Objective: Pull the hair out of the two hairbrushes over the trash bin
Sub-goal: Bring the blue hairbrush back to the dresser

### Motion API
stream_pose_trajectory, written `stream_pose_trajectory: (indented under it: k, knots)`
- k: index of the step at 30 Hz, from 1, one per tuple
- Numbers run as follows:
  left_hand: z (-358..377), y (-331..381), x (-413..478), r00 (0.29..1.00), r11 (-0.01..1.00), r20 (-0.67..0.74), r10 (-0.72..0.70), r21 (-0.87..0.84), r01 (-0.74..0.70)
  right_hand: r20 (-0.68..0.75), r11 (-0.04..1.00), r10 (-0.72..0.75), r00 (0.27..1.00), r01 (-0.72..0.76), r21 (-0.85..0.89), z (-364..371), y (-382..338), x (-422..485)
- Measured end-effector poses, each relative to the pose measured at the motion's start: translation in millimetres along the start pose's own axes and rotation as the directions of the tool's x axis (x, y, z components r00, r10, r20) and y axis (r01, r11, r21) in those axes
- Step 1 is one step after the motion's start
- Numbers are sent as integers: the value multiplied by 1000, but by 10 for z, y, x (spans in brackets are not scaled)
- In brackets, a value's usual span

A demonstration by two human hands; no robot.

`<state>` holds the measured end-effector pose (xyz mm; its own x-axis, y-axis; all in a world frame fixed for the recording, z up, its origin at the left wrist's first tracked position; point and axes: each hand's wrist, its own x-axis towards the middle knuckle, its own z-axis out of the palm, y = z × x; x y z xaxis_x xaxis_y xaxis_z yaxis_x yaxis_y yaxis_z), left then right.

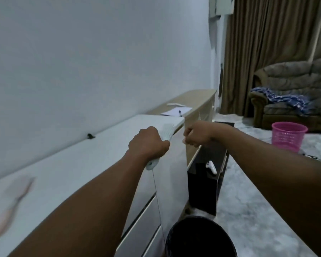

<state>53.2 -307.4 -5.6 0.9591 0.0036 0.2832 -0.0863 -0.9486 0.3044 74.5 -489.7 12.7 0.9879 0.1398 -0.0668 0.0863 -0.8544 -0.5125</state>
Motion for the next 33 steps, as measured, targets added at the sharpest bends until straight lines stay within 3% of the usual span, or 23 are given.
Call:
stream_pose_trajectory:
  k: [10, 16, 26, 33]
  knots:
    - [-738, -195, -126, 992, 999, -126, -10, 50, 17, -69, 992, -121, 990, 119, -28, -315, -685, -198]
    - [-886, -710, -173, 976, 983, -152, -156, 78, 169, -33, 982, -187, 982, 187, 18, -126, -1083, -71]
    - [-916, -2061, -413, 882, 888, -145, -449, 35, 458, 121, 933, -359, 925, 360, 22, 845, -2190, 492]
    - [-602, -2593, -599, 834, 833, -103, -543, 65, 550, 250, 896, -438, 863, 443, 41, 1694, -2641, 791]
